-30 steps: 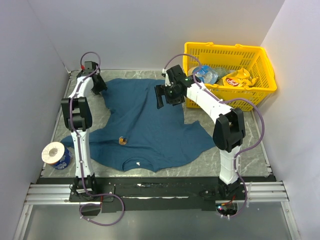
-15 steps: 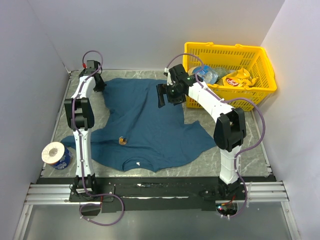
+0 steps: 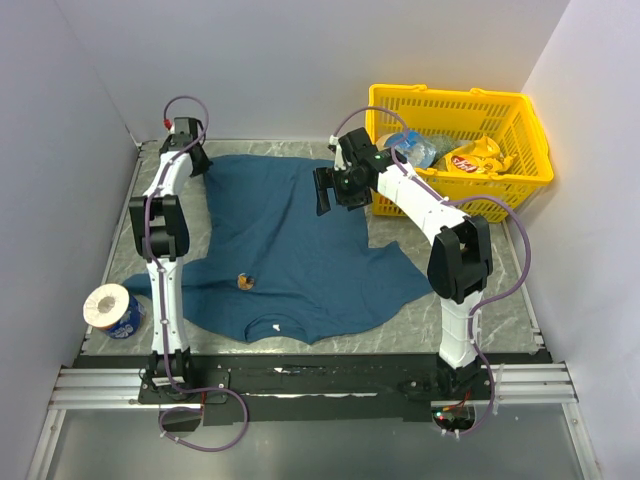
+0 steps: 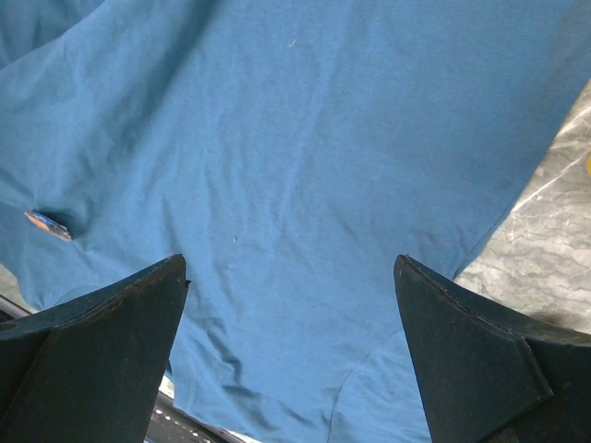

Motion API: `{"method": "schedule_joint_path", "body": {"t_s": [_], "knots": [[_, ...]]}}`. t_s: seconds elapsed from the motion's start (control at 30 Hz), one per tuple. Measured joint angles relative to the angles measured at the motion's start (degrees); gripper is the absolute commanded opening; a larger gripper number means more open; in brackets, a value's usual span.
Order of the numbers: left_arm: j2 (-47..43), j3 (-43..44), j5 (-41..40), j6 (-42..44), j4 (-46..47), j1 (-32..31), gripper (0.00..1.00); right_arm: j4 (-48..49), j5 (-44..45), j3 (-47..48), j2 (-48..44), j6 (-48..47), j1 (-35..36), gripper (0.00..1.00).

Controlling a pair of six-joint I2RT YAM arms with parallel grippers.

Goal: Pin the brooch onto the clothing

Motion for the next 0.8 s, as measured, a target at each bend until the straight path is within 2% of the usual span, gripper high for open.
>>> {"method": "schedule_joint_path", "body": {"t_s": [0.8], "knots": [[0.2,1.7,-2.2,1.1,13.4,-0.1,0.01,0.0,0.1,0.0,3.0,0.0,0.0,1.00]]}}
